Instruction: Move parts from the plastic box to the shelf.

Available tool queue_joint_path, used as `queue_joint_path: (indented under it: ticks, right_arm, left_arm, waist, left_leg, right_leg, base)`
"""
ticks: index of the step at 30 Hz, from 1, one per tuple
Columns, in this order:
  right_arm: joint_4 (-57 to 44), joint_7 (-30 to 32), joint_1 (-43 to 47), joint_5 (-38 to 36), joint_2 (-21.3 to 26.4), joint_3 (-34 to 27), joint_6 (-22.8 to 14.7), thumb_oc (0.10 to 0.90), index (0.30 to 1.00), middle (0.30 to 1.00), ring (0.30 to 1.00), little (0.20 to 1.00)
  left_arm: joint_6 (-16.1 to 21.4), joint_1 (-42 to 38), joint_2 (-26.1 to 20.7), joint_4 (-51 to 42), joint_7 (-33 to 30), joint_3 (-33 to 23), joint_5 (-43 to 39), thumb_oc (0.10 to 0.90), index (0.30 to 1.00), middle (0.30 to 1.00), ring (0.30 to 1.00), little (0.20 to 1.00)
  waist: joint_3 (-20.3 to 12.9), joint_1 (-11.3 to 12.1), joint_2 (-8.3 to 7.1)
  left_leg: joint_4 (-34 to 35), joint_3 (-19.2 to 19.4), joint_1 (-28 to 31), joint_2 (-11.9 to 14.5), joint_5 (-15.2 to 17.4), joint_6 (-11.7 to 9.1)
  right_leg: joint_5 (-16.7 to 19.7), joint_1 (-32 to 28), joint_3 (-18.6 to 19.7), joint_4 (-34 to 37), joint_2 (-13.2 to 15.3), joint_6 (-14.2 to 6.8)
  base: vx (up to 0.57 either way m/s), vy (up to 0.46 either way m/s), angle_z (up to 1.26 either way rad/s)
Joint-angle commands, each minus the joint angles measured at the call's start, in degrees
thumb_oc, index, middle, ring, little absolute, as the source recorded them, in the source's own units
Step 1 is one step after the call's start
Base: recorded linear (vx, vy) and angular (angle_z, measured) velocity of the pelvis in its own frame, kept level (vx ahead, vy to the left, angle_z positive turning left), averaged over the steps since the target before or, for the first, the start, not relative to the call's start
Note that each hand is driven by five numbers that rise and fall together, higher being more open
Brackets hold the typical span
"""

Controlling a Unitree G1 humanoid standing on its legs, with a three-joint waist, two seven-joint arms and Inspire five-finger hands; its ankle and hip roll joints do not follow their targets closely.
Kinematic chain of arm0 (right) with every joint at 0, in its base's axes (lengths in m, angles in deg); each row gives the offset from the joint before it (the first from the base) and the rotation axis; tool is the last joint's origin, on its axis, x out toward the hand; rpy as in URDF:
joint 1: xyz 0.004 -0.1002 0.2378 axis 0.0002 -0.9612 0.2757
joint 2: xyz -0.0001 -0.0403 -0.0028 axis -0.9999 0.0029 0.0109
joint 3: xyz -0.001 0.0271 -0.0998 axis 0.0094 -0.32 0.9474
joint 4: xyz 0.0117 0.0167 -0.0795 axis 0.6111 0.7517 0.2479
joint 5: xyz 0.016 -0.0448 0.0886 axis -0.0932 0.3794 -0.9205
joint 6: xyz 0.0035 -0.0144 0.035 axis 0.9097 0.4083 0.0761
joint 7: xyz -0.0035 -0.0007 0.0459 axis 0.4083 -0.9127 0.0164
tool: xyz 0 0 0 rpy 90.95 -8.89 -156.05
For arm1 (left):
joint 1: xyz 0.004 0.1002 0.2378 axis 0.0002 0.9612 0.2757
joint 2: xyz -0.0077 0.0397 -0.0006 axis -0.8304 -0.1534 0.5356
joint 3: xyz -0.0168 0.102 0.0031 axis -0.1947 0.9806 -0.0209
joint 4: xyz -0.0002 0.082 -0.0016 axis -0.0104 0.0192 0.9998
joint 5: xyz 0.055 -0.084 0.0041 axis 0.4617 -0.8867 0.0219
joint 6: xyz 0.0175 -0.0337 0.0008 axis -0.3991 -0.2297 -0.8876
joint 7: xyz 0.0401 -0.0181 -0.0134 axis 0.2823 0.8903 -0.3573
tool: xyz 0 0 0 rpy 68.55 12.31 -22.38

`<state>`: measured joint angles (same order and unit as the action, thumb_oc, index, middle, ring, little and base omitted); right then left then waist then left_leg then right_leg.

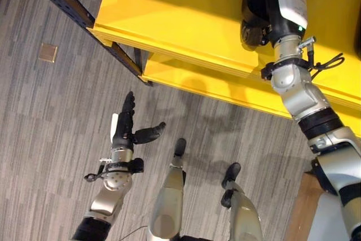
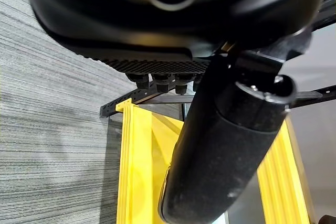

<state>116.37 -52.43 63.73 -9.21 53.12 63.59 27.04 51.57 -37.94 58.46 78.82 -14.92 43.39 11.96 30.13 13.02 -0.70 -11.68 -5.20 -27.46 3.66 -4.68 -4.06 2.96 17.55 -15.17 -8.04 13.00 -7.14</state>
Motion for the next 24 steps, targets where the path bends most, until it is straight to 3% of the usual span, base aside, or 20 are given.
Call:
queue_joint_path:
  ticks: [1, 15, 16, 17, 24]
  right_arm:
    - [-1.0, 5.2, 7.4, -1.0, 1.6, -0.4, -2.6, 0.400, 0.300, 0.300, 0.300, 0.300]
    - [3.8, 6.4, 8.1, -3.5, -0.4, -0.3, -2.5, 0.400, 0.300, 0.300, 0.300, 0.300]
    - [3.5, 6.2, 7.9, -4.2, -0.8, -0.3, -2.8, 0.612, 0.596, 0.596, 0.596, 0.596]
    - [3.4, 6.1, 7.9, -4.2, -0.8, -0.3, -2.8, 0.900, 1.000, 1.000, 1.000, 1.000]
    - [-1.1, 4.9, 6.5, -4.5, -0.4, -0.6, -3.6, 0.900, 1.000, 1.000, 1.000, 1.000]
  left_arm:
    - [6.1, 1.2, -2.7, -6.3, -2.0, -0.7, -0.4, 0.900, 1.000, 1.000, 1.000, 1.000]
    - [5.9, 0.9, -2.7, -5.9, -2.4, -0.3, -0.8, 0.900, 1.000, 1.000, 1.000, 1.000]
    - [5.8, 1.0, -2.7, -5.9, -2.4, -0.4, -0.8, 0.900, 1.000, 1.000, 1.000, 1.000]
    - [5.8, 1.0, -2.7, -6.0, -2.4, -0.4, -0.8, 0.900, 1.000, 1.000, 1.000, 1.000]
    - [5.5, 1.2, -2.8, -5.6, -2.3, -0.9, -0.5, 0.900, 1.000, 1.000, 1.000, 1.000]
  waist:
    - [-5.9, -0.1, -1.14]
    - [-5.6, -1.4, -1.21]
    - [-5.6, -1.5, -1.20]
    - [-5.6, -1.5, -1.21]
    - [-5.6, -1.7, -1.32]
  left_leg:
    - [-3.8, 3.9, -1.7, 1.0, 3.4, 1.0]
    - [-3.2, 4.3, -1.2, 1.4, 3.2, 0.9]
    - [-3.2, 4.3, -1.1, 1.5, 3.2, 0.9]
    - [-3.2, 4.3, -1.1, 1.5, 3.2, 0.9]
    - [-3.2, 4.3, -0.9, 1.5, 3.2, 0.9]
  right_leg:
    - [-1.5, -3.0, -0.7, -2.7, 3.2, -2.1]
    - [-1.3, -2.5, 0.1, -2.6, 2.7, -1.9]
    - [-1.3, -2.5, 0.2, -2.6, 2.6, -1.9]
    - [-1.3, -2.5, 0.2, -2.6, 2.6, -1.9]
    - [-1.5, -2.6, 0.2, -2.9, 2.8, -1.9]
  base:
    - [0.00, 0.000, 0.00]
    - [0.00, 0.000, 0.00]
    - [0.00, 0.000, 0.00]
    - [0.00, 0.000, 0.00]
    - [0.00, 0.000, 0.00]
